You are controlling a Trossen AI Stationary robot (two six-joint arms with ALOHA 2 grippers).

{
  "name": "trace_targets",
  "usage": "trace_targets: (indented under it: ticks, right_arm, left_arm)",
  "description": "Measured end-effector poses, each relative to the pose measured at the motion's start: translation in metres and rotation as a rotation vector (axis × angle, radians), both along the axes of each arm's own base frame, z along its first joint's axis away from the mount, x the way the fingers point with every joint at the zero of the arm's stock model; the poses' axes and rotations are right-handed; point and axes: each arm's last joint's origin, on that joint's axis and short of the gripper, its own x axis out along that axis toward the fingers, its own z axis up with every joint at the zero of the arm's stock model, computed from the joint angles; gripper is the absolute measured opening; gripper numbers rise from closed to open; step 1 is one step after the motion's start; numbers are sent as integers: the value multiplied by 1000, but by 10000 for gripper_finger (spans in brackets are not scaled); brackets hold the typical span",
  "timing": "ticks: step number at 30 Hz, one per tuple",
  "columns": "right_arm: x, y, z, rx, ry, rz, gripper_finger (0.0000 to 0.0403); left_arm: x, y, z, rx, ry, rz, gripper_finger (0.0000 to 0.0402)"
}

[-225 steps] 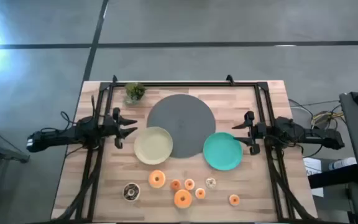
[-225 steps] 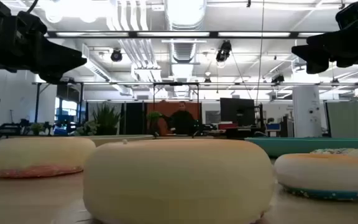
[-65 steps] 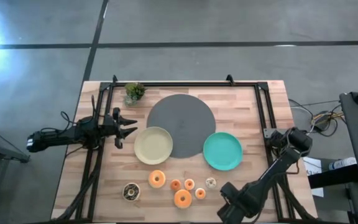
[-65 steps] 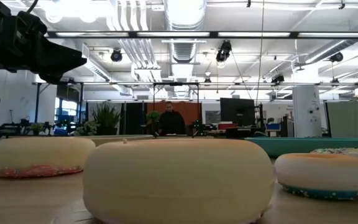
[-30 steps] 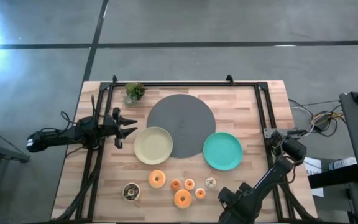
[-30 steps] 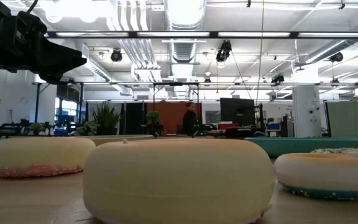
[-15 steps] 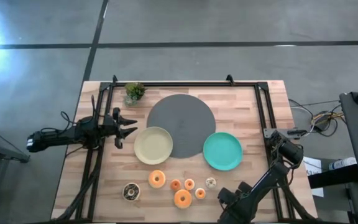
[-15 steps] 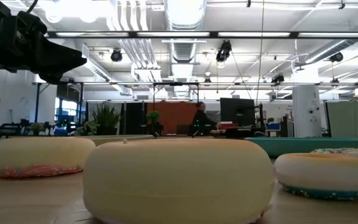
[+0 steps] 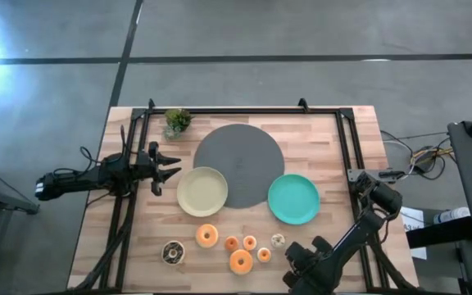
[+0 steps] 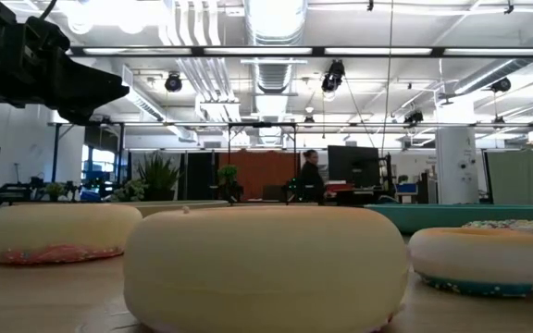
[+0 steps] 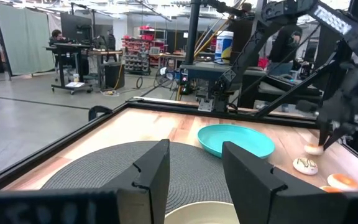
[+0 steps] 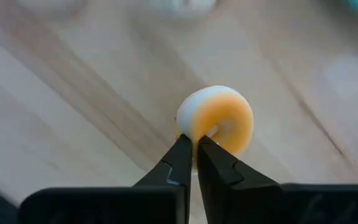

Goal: Pick & Place donuts
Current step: Put the small yellow donut on the green plate

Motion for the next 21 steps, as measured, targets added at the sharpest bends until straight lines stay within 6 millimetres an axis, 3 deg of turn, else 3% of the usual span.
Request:
trace_targets:
  ticks: [3, 6, 10, 14, 16, 21]
  right_arm:
    - [-13, -6, 25, -18, -201, -134, 9]
    - [-40, -21, 39, 8, -447, -353, 9]
    - [-58, -42, 42, 168, -763, -464, 9]
    - [-62, -71, 37, 150, -1023, -534, 9]
    - [-66, -88, 35, 108, -1079, -566, 11]
    - [-66, -128, 13, 42, -1014, -652, 12]
  left_arm:
    - [0, 0, 0, 0, 0, 0, 122]
    - [0, 0, 0, 0, 0, 0, 122]
    - [0, 0, 0, 0, 0, 0, 122]
    - [0, 0, 0, 0, 0, 0, 122]
    - [0, 0, 0, 0, 0, 0, 122]
    - [0, 0, 0, 0, 2, 0, 122]
